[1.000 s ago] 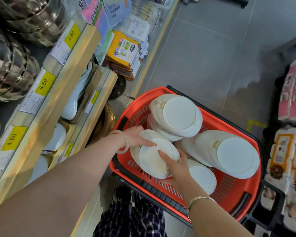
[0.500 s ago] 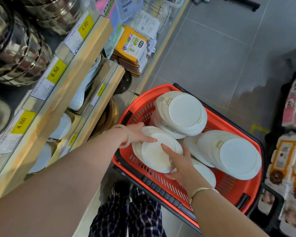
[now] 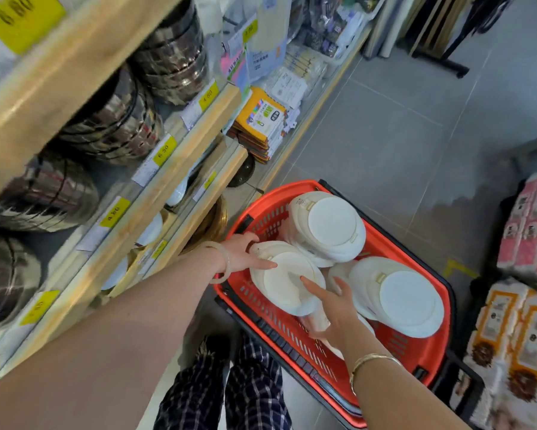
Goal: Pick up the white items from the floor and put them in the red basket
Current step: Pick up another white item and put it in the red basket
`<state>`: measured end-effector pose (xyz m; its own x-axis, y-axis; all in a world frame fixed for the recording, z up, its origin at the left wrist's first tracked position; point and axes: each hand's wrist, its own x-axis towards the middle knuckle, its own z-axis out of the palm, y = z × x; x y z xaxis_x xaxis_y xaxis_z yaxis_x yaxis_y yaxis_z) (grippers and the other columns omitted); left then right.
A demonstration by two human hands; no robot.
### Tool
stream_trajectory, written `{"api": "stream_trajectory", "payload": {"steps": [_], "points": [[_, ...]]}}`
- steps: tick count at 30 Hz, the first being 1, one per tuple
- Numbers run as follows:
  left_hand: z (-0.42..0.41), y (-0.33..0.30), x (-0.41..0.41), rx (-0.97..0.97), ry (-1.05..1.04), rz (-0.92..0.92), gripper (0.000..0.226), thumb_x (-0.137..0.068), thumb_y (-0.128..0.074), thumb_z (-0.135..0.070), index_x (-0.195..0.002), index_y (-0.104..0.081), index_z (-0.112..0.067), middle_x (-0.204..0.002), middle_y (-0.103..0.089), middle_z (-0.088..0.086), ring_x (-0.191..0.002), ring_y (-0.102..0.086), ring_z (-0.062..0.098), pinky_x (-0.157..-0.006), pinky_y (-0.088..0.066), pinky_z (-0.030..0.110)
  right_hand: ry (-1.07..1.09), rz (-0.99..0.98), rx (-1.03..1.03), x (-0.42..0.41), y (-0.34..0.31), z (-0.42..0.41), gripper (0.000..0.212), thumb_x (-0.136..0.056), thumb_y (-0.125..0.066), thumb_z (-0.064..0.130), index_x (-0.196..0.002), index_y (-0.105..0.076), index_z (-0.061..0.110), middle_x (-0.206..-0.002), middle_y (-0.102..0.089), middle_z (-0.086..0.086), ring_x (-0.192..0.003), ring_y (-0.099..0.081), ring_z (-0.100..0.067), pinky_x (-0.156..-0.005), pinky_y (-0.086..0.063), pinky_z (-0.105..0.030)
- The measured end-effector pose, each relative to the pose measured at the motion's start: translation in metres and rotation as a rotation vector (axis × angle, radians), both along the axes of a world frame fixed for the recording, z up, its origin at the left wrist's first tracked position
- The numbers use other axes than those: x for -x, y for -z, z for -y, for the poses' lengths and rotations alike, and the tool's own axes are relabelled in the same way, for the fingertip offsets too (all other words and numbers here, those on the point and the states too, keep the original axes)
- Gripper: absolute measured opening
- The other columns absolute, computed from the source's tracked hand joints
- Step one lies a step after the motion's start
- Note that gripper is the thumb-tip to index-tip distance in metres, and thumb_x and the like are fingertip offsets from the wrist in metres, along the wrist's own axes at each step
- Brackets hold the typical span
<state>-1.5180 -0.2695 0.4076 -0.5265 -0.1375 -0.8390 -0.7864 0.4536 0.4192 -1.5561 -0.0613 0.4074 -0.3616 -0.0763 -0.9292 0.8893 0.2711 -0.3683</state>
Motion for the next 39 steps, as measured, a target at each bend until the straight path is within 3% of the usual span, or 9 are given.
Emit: {"api": "stream_trajectory", "payload": {"steps": [11,13,16,22,26,29,31,33,39], "points": [[0.014,-0.094,-0.128,-0.100,-0.590,-0.129,0.075,-0.081,-0.064,-0.047,-0.144,-0.029,-0.024,-0.153,-0.023,-0.002,-0.139,-0.029,0.022,-0.109,-0.032,0.036,-0.291,-0.177,0.119,-0.054,-0.084,0.070,0.074,-0.072,-0.082,0.018,-0.131,-0.038,0.028,-0.105,-0.058,-0.006,-0.095,-0.061,-0.026,-0.094,-0.049,-0.047],[0.013,-0.108,-0.178,-0.085,-0.766,-0.166,0.062,-0.086,-0.062,-0.040,-0.139,-0.035,-0.022,-0.137,-0.041,-0.004,-0.122,-0.046,0.019,-0.096,-0.041,0.029,-0.415,-0.144,0.202,-0.083,-0.096,0.087,0.078,-0.068,-0.083,0.016,-0.132,-0.039,0.023,-0.093,-0.062,-0.012,-0.073,-0.064,-0.023,-0.079,-0.052,-0.040],[-0.001,-0.129,-0.255,-0.039,-1.045,-0.199,0.045,-0.089,-0.061,-0.026,-0.129,-0.043,-0.013,-0.087,-0.048,-0.008,-0.071,-0.045,0.005,-0.055,-0.040,0.015,-0.650,-0.172,0.223,-0.133,-0.114,0.111,0.070,-0.070,-0.082,0.009,-0.129,-0.044,0.013,-0.104,-0.061,-0.011,-0.093,-0.061,-0.031,-0.088,-0.050,-0.042],[-0.079,-0.167,-0.449,0.044,-1.449,-0.220,0.066,-0.078,-0.066,-0.047,-0.134,-0.043,-0.020,-0.141,-0.042,0.008,-0.122,-0.049,0.029,-0.090,-0.043,0.037,-1.142,-0.132,0.224,-0.294,-0.132,0.120,0.061,-0.073,-0.080,0.026,-0.123,-0.047,0.028,-0.134,-0.047,-0.007,-0.118,-0.047,-0.031,-0.097,-0.044,-0.053],[-0.163,-0.185,-0.563,0.151,-1.696,-0.251,0.050,-0.093,-0.052,-0.036,-0.137,-0.041,-0.013,-0.129,-0.053,0.013,-0.091,-0.057,0.023,-0.077,-0.042,0.032,-1.413,-0.190,0.233,-0.420,-0.147,0.089,0.067,-0.078,-0.075,0.035,-0.134,-0.043,0.023,-0.142,-0.039,0.001,-0.127,-0.041,-0.030,-0.092,-0.047,-0.048],[-0.247,-0.211,-0.652,0.262,-1.938,-0.255,0.047,-0.094,-0.051,-0.029,-0.136,-0.043,-0.008,-0.135,-0.051,0.013,-0.111,-0.057,0.028,-0.068,-0.049,0.025,-1.658,-0.180,0.349,-0.537,-0.169,0.042,0.051,-0.081,-0.072,0.025,-0.127,-0.054,0.013,-0.133,-0.051,-0.006,-0.111,-0.051,-0.026,-0.079,-0.047,-0.029],[-0.312,-0.226,-0.717,0.355,-2.096,-0.226,0.053,-0.092,-0.054,-0.037,-0.136,-0.043,-0.010,-0.136,-0.049,0.012,-0.121,-0.051,0.031,-0.086,-0.049,0.031,-1.822,-0.132,0.419,-0.618,-0.189,-0.003,0.036,-0.084,-0.069,0.020,-0.117,-0.058,0.011,-0.119,-0.056,-0.003,-0.087,-0.053,-0.018,-0.068,-0.047,-0.021],[-0.371,-0.234,-0.769,0.421,-2.212,-0.181,0.059,-0.087,-0.053,-0.051,-0.135,-0.045,-0.016,-0.136,-0.049,0.013,-0.120,-0.052,0.031,-0.092,-0.046,0.036,-2.007,-0.137,0.446,-0.687,-0.202,-0.046,0.038,-0.081,-0.071,0.026,-0.116,-0.061,0.016,-0.119,-0.056,0.001,-0.094,-0.054,-0.019,-0.082,-0.047,-0.031],[-0.478,-0.239,-0.872,0.551,-2.469,-0.157,0.050,-0.089,-0.054,-0.046,-0.127,-0.052,-0.013,-0.113,-0.059,0.014,-0.082,-0.056,0.024,-0.050,-0.039,0.022,-2.407,-0.121,0.413,-0.825,-0.223,-0.118,0.022,-0.086,-0.065,0.031,-0.100,-0.054,0.018,-0.105,-0.050,-0.003,-0.107,-0.048,-0.026,-0.083,-0.041,-0.040]]}}
